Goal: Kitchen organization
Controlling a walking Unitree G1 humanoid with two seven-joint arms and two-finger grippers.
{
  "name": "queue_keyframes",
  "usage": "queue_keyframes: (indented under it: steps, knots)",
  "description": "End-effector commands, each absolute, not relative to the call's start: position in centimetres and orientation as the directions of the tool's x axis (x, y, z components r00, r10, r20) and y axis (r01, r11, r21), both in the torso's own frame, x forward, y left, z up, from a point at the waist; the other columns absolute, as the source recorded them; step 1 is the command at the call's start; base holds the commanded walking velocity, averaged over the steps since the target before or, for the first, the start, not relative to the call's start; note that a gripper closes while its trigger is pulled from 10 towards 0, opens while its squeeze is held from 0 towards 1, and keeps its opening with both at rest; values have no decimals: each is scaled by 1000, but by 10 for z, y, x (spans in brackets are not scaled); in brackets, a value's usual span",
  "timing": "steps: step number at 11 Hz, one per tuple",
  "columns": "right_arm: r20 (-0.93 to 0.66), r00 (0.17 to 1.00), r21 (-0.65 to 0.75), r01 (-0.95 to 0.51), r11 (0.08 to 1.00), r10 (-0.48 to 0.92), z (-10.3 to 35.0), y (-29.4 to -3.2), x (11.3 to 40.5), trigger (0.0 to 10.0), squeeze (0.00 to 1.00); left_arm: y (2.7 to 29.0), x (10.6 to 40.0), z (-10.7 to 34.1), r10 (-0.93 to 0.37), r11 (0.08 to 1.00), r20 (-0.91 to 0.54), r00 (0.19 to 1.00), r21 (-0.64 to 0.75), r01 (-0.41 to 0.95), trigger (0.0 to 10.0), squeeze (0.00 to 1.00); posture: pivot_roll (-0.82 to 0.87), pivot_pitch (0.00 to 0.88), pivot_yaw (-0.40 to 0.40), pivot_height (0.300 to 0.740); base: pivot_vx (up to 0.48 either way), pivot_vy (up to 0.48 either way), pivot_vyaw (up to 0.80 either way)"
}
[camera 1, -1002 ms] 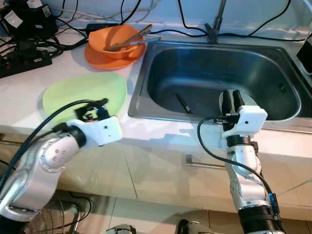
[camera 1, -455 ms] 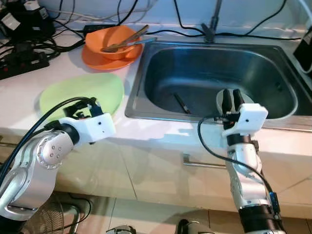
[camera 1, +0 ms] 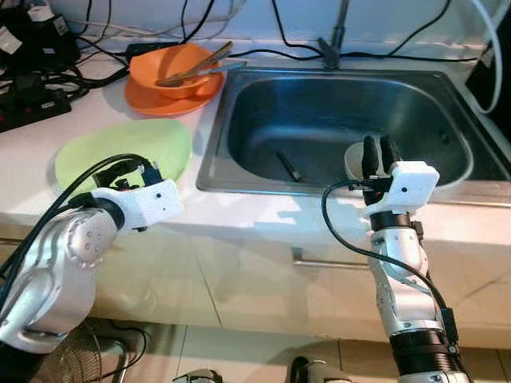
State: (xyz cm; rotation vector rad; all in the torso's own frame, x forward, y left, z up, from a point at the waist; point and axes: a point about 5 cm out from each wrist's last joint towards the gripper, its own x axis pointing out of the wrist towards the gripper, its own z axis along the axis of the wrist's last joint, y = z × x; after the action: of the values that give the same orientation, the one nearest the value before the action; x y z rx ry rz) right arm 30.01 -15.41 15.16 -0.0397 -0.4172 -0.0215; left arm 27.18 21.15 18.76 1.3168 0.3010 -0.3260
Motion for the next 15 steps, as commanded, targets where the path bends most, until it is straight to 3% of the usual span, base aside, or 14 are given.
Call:
queue_keyframes:
  steps: [1, 4, 5, 15]
  knots:
    - [418, 909, -36, 28, 999, -11, 157, -155, 300, 10000, 0, 226, 266, 153, 29, 228, -564, 825, 807, 544, 10000, 0, 91, 96, 21, 740, 0, 0, 0]
    - [442, 897, -32, 26, 999, -9, 166, -154, 302, 10000, 0, 229, 263, 145, 88, 218, -615, 783, 779, 588, 10000, 0, 92, 95, 22, 740, 0, 0, 0]
    - [437, 900, -31, 25, 999, -9, 164, -154, 301, 10000, 0, 226, 264, 141, 84, 216, -623, 778, 773, 596, 0, 0, 87, 95, 23, 740, 0, 0, 0]
    - [419, 907, -25, 42, 999, -28, 162, -157, 302, 10000, 0, 224, 271, 135, 73, 234, -625, 777, 768, 596, 0, 0, 79, 88, 24, 740, 0, 0, 0]
